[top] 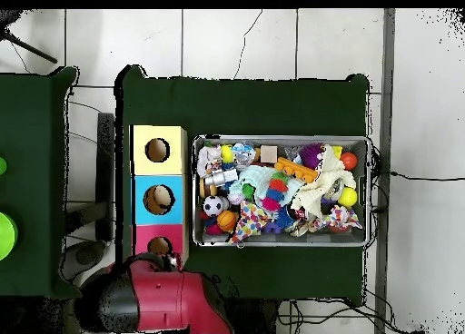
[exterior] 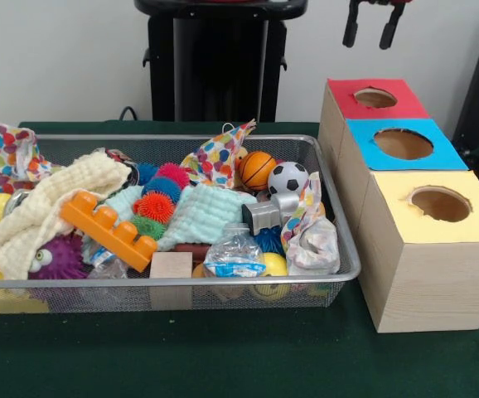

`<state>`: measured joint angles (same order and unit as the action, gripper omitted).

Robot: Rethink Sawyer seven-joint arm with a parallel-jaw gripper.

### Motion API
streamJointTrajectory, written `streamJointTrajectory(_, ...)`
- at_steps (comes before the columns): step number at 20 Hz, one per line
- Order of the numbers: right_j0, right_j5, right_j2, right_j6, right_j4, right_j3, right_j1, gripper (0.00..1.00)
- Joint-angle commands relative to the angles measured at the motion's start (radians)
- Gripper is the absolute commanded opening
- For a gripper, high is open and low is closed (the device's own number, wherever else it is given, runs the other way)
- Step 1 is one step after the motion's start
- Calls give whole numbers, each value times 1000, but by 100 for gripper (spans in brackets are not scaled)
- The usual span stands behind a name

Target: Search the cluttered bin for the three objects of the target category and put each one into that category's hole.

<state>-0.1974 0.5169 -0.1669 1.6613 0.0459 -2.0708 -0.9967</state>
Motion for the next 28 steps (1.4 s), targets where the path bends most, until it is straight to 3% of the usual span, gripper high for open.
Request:
streamJointTrajectory(1,86,-27,72,134,69,-46,-52,100)
streamJointTrajectory(6,195,36,95,-4,107,-151,-195,100)
streamJointTrajectory(9,253,107,93,-79,112,-171,-265,100)
streamJointTrajectory(13,388,175,125,-262,169,-231,-356,100)
streamJointTrajectory(16,483,144,149,-384,203,-297,-385,100)
streamJointTrajectory(23,712,-70,284,-546,185,-428,-327,100)
streamJointTrajectory(25,787,-181,383,-530,188,-472,-285,100)
streamJointTrajectory(26,813,-218,415,-494,156,-472,-259,100)
streamJointTrajectory(28,805,-218,414,-401,66,-429,-215,100)
